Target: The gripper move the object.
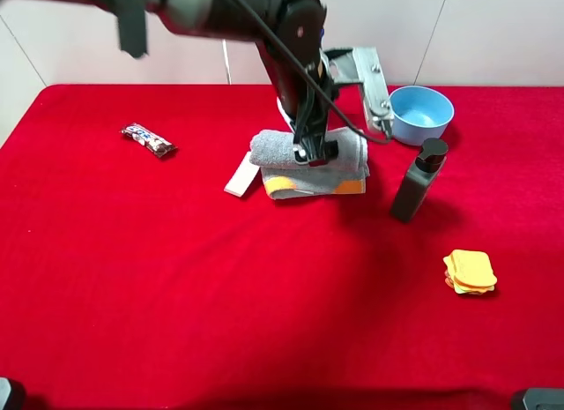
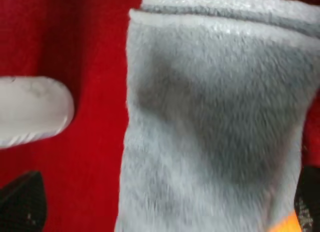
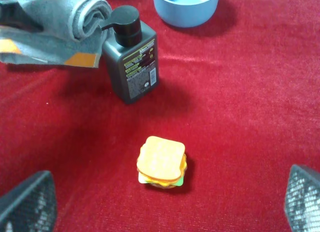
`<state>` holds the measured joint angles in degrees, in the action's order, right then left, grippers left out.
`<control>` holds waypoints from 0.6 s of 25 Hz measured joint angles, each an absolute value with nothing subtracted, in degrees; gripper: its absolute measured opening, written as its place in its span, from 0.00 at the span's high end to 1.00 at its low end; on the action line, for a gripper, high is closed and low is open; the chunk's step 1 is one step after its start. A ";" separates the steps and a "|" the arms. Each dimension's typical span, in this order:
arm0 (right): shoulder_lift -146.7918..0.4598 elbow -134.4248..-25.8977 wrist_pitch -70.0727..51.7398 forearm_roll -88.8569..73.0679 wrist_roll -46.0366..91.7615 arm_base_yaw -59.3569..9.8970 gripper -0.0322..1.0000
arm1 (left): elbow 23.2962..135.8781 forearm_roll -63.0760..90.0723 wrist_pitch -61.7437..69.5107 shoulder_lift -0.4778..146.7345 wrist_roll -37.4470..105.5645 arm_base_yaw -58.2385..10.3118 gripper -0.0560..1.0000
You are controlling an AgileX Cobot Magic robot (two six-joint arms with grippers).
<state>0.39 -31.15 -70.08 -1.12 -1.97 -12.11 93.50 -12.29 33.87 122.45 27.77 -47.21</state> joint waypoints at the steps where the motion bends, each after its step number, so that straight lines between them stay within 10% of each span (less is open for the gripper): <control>1: 0.39 -31.15 -70.08 -1.12 -1.97 -12.11 0.30 | 93.50 -12.17 35.56 121.52 27.77 -47.21 0.01; 15: 0.39 -31.15 -70.08 -1.12 -1.97 -12.11 0.30 | 93.50 -7.24 63.32 111.41 23.65 -47.21 0.01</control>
<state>0.39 -31.15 -70.08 -1.12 -1.97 -12.11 93.50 -7.24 63.32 111.41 23.65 -47.21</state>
